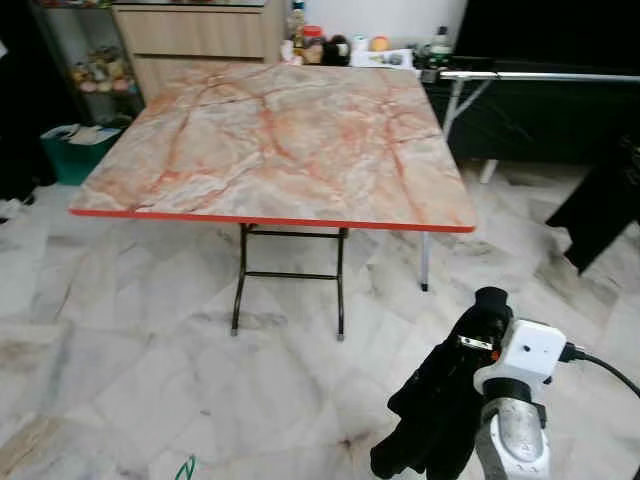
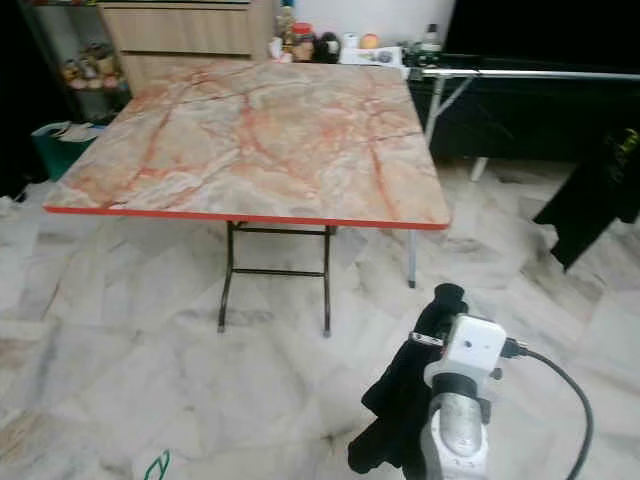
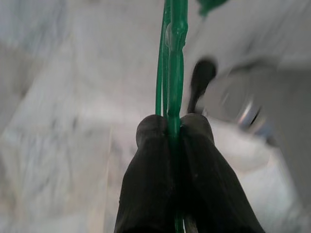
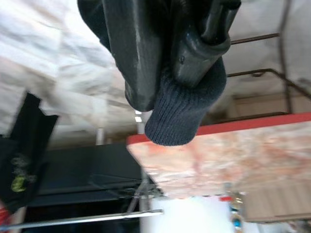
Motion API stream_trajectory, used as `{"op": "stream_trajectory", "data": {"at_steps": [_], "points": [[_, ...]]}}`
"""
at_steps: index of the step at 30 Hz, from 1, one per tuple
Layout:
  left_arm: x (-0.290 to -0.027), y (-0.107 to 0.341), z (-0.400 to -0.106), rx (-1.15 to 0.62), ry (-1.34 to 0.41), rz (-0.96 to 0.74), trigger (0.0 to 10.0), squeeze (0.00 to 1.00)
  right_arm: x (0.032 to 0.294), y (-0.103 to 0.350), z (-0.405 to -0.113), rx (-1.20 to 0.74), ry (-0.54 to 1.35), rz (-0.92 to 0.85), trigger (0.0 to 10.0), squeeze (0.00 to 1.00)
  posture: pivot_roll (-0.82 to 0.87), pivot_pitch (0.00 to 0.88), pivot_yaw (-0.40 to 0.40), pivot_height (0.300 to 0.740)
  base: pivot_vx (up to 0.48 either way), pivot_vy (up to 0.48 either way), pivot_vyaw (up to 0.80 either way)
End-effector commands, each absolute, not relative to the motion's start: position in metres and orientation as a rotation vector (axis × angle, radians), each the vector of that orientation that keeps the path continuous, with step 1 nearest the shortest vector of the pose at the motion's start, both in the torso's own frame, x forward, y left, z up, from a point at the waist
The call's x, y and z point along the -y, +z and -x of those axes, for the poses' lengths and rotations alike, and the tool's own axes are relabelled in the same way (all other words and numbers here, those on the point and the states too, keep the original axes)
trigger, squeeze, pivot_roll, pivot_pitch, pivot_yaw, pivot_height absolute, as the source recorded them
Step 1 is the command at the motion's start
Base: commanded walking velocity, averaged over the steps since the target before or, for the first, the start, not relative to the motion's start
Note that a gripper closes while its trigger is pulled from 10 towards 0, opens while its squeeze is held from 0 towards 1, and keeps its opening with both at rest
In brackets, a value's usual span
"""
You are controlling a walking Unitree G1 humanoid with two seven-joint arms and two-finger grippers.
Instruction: Hang hanger
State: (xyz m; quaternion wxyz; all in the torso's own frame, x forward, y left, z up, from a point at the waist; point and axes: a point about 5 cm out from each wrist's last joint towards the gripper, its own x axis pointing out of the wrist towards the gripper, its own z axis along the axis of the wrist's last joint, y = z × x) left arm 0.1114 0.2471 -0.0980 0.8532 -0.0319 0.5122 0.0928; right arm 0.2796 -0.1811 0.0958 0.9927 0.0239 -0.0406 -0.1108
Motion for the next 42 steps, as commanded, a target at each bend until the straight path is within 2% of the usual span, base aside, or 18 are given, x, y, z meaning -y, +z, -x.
{"op": "stream_trajectory", "data": {"at_steps": [1, 5, 16, 22, 29, 34, 37, 42], "points": [[-0.249, -0.099, -0.107, -1.094, 0.194, 0.064, 10.0, 0.00, 0.185, 0.100, -0.280, 0.101, -0.230, -0.039, 10.0, 0.00, 0.01, 0.089, -0.009, 0.740, 0.000, 0.000, 0.00], [-0.252, -0.098, -0.105, -1.099, 0.200, 0.066, 10.0, 0.00, 0.184, 0.100, -0.280, 0.102, -0.222, -0.036, 10.0, 0.00, 0.01, 0.091, -0.011, 0.740, 0.000, 0.000, 0.00], [-0.249, -0.100, -0.102, -1.109, 0.200, 0.071, 10.0, 0.00, 0.179, 0.103, -0.282, 0.115, -0.187, 0.016, 10.0, 0.00, 0.01, 0.099, -0.013, 0.740, 0.276, 0.000, 0.00], [-0.250, -0.100, -0.102, -1.110, 0.202, 0.073, 10.0, 0.00, 0.176, 0.105, -0.283, 0.130, -0.164, 0.012, 10.0, 0.00, 0.01, 0.099, -0.014, 0.740, 0.364, 0.000, 0.70], [-0.251, -0.099, -0.104, -1.108, 0.204, 0.074, 10.0, 0.00, 0.173, 0.116, -0.287, 0.171, -0.138, 0.008, 10.0, 0.00, 0.01, 0.100, -0.013, 0.740, 0.371, 0.000, 0.00], [-0.253, -0.099, -0.105, -1.108, 0.206, 0.074, 10.0, 0.00, 0.166, 0.155, -0.302, 0.295, -0.086, 0.012, 10.0, 0.00, 0.00, 0.103, -0.007, 0.740, 0.370, 0.000, 0.00], [-0.254, -0.098, -0.105, -1.108, 0.208, 0.074, 10.0, 0.00, 0.162, 0.208, -0.324, 0.452, -0.061, -0.016, 10.0, 0.00, 0.00, 0.103, -0.001, 0.740, 0.369, 0.000, 0.00], [-0.252, -0.098, -0.106, -1.108, 0.202, 0.075, 10.0, 0.00, 0.146, 0.257, -0.353, 0.546, 0.009, 0.008, 10.0, 0.00, -0.02, 0.100, 0.010, 0.740, 0.370, 0.000, 0.00]]}}
